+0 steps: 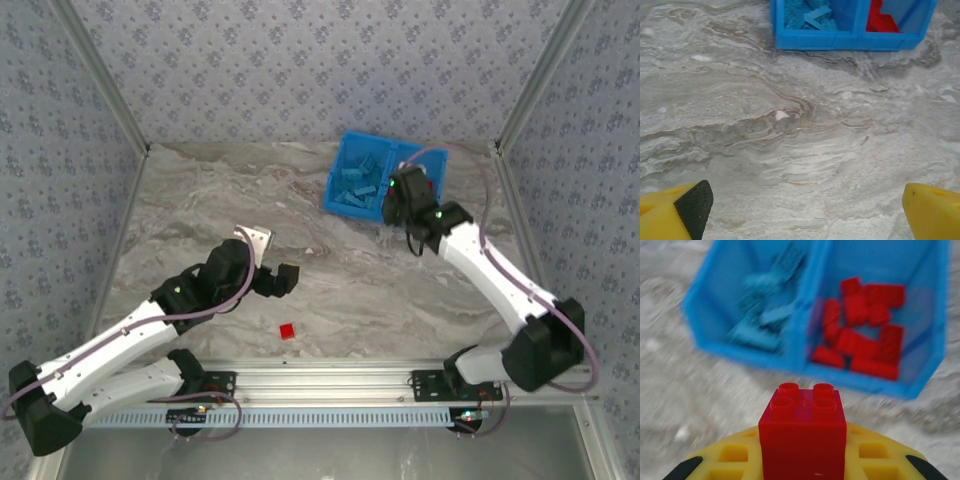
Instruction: Sort the legos into containers by color
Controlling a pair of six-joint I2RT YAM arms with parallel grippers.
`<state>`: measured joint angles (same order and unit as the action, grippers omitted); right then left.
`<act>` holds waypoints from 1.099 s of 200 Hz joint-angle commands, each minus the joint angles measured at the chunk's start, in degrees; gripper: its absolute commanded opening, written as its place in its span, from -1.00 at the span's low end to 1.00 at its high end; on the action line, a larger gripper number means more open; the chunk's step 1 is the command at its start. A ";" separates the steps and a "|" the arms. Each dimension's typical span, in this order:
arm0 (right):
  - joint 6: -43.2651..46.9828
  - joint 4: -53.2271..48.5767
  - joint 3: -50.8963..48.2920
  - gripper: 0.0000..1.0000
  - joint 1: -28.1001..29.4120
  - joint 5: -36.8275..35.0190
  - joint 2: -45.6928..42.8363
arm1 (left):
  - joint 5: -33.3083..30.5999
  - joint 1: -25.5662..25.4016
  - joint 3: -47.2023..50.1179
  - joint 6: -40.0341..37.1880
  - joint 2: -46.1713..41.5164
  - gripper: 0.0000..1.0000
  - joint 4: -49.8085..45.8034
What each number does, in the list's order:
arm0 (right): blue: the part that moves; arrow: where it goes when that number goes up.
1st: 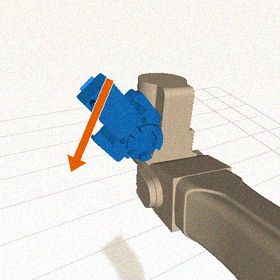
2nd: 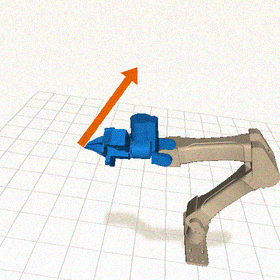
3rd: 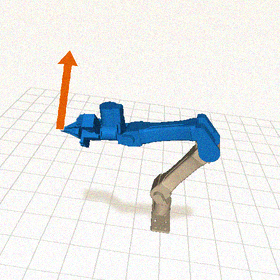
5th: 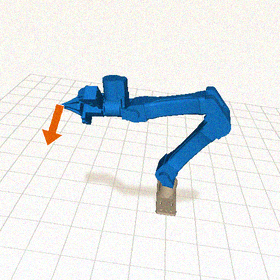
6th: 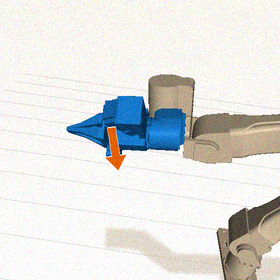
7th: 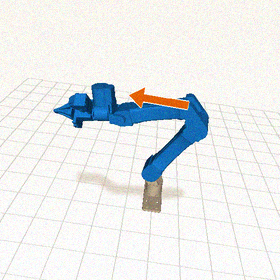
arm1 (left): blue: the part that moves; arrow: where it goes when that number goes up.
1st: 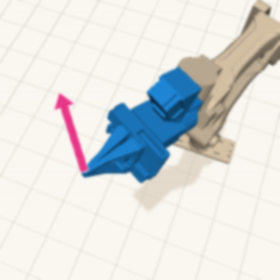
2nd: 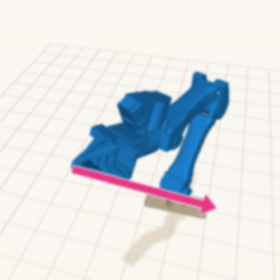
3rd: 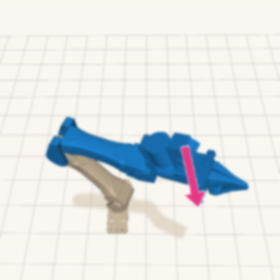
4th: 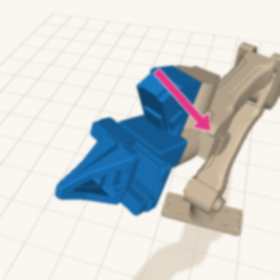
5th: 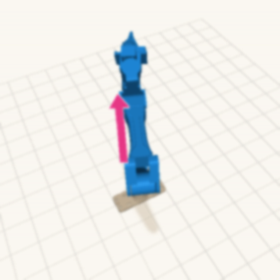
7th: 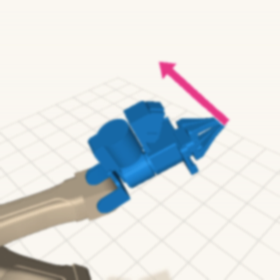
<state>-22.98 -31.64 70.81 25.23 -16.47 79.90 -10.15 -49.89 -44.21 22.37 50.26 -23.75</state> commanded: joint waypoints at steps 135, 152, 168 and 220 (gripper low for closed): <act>2.02 -10.63 49.48 0.08 -16.53 8.00 48.12 | 1.52 -3.47 -1.78 3.60 -5.02 0.99 -3.62; 2.40 -10.68 47.69 0.08 -16.15 8.06 45.29 | -1.08 -3.48 -2.11 5.32 -3.97 0.99 -5.10; 2.42 -10.06 43.47 0.08 -15.34 7.64 40.95 | -1.99 -3.51 -2.14 6.65 -2.33 0.99 -6.44; 0.89 -1.70 16.39 0.36 -10.50 9.23 17.50 | -3.83 -6.53 -0.38 31.72 3.95 0.99 -17.30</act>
<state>-21.04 -36.53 95.44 12.32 -8.88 107.83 -11.20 -54.41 -44.88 36.64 52.05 -32.08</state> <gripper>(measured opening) 0.641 0.993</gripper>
